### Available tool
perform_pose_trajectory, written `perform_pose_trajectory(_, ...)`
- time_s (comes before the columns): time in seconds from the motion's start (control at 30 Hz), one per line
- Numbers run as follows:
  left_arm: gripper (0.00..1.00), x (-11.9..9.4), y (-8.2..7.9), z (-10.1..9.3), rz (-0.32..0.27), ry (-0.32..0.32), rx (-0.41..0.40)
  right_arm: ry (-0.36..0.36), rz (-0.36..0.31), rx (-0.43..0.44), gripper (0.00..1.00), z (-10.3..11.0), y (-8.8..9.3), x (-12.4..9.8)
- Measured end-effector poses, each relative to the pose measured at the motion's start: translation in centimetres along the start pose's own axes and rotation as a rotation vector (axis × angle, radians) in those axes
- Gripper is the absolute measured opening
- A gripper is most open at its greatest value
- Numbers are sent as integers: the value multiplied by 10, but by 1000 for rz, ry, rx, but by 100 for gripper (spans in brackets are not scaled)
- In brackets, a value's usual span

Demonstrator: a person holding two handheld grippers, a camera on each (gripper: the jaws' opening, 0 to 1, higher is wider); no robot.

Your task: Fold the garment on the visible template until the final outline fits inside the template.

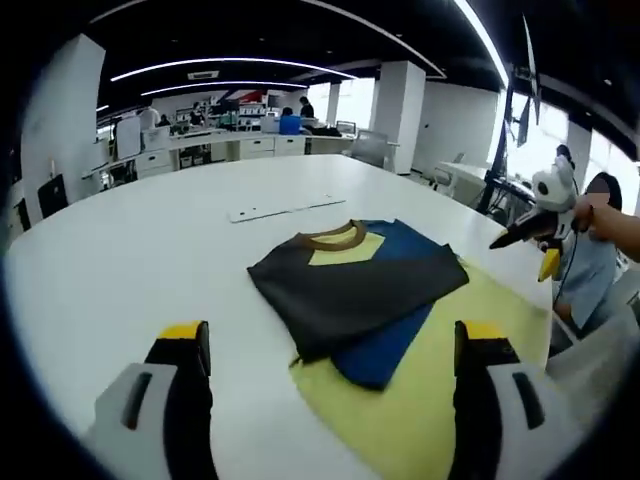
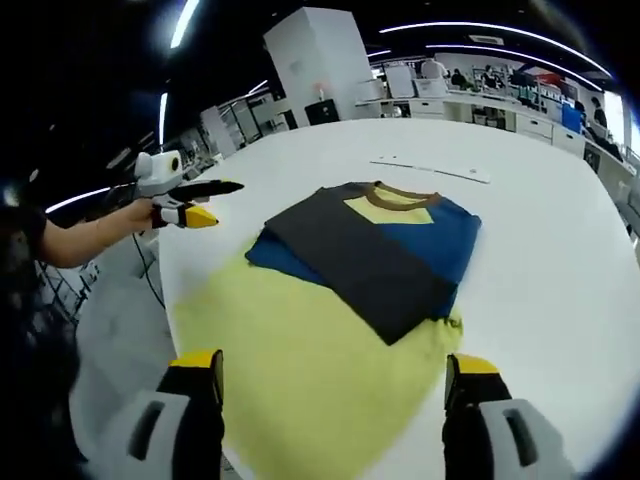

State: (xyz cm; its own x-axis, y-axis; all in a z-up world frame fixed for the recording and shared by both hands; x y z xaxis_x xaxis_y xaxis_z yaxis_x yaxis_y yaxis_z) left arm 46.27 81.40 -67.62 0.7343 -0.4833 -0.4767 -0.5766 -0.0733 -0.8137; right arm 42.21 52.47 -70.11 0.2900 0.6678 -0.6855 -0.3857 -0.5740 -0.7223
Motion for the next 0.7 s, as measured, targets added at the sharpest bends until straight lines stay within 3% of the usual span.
perform_pose_trajectory(0.23, 99, -24, 19, -18, 31, 44, 55, -33, 41, -50, 91, 27, 20, -13)
perform_pose_trajectory(0.37, 96, -38, 43, -32, 108, 84, 81, -34, 54, -47, 89, 35, 30, -17)
perform_pose_trajectory(0.5, 93, -49, 55, -44, 128, 109, 97, -21, 59, -52, 84, 43, 40, -21)
perform_pose_trajectory(0.63, 88, -60, 79, -52, 172, 125, 134, -26, 63, -67, 80, 53, 49, -20)
perform_pose_trajectory(0.7, 84, -64, 87, -54, 161, 127, 107, -21, 69, -79, 76, 55, 54, -20)
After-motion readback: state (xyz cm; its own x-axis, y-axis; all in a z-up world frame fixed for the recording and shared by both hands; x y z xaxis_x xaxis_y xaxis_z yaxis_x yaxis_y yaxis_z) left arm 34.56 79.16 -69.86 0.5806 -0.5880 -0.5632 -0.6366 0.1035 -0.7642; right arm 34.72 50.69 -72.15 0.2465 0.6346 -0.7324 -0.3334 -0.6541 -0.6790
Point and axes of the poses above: the point that each gripper's makers call its tool centre point, and the gripper's own axes: x roughly forward along the fingers, z roughly to its left, y roughly out of its underside, the point moved 1 cm from there along -x, roughly backward along the fingers, and after that the axes turned 15 degrees about -x, right-handed, at the moved point
